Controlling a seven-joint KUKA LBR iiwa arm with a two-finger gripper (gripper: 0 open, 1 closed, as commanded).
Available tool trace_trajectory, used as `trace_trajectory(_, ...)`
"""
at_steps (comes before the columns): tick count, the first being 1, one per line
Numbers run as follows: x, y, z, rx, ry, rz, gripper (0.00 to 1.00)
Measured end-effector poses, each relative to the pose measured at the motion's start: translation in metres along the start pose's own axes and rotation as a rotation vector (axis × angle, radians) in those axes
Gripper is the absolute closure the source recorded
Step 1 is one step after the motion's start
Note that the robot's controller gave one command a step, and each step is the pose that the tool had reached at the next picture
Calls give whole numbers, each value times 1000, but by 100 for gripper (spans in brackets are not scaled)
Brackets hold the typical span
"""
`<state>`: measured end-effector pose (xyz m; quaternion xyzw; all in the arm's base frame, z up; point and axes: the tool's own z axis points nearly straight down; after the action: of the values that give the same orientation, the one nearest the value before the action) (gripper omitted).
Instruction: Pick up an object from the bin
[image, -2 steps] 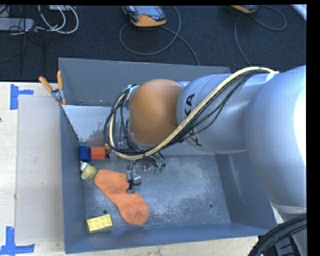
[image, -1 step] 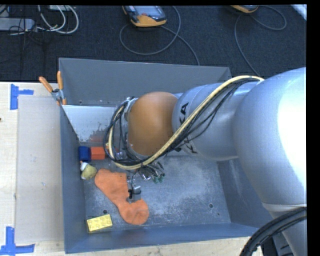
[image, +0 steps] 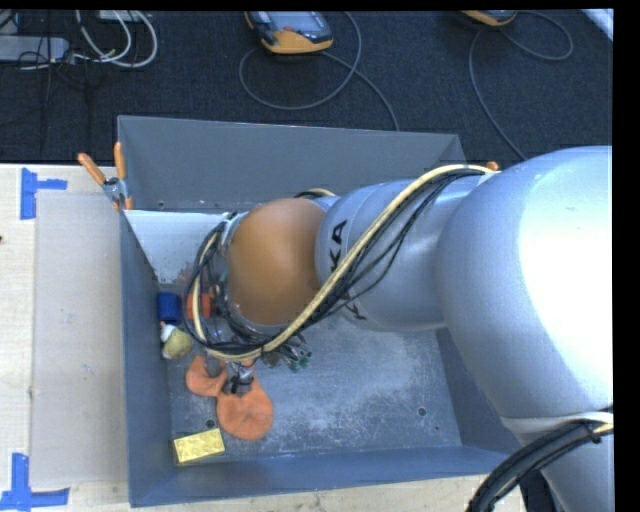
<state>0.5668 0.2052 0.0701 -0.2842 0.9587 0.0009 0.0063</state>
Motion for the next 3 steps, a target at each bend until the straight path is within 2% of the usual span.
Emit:
trace_trajectory(1,0,0,0,0,0,1,100)
trace_trajectory(2,-15,-6,0,0,-1,-3,100)
trace_trajectory(3,-18,-7,-98,-1,-1,-54,100)
